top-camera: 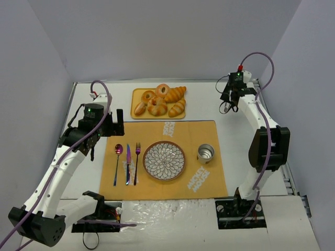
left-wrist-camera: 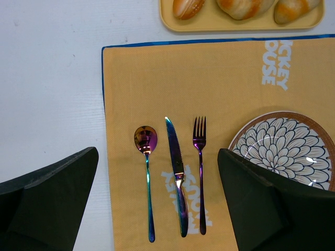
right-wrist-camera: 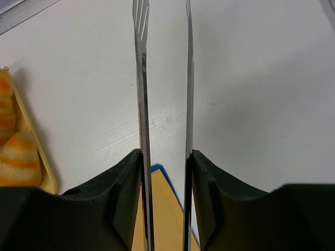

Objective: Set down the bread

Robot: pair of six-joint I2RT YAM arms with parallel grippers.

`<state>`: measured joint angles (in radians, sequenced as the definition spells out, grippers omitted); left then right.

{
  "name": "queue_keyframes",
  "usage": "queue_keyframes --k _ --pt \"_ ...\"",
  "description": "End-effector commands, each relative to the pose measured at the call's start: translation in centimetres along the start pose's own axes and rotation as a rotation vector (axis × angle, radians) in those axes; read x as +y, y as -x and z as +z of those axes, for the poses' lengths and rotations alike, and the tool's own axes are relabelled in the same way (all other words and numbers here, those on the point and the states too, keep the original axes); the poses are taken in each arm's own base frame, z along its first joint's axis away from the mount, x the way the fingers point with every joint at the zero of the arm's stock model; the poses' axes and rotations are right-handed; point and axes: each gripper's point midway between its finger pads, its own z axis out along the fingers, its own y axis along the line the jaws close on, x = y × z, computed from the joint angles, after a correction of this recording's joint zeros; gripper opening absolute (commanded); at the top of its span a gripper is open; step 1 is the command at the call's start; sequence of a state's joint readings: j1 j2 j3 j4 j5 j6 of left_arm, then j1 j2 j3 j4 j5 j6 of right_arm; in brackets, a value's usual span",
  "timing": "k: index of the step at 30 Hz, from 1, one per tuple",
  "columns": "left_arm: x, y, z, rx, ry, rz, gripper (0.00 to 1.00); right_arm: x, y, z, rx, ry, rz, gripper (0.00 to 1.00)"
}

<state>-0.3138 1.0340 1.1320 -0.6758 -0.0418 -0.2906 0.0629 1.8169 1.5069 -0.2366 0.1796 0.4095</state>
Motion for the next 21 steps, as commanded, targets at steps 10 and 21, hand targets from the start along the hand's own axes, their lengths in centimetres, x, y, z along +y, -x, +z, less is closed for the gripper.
queue_keyframes --k 10,21 --pt "-0.3 1.8 -0.4 -0.068 -0.008 -0.011 0.95 4.0 -2.4 -9.5 -0.055 0.164 -0.119 0.41" --pt "-0.2 1.8 -0.5 -0.068 -0.001 -0.009 0.95 7.7 -6.0 -14.6 -0.011 0.338 -0.192 0.48"
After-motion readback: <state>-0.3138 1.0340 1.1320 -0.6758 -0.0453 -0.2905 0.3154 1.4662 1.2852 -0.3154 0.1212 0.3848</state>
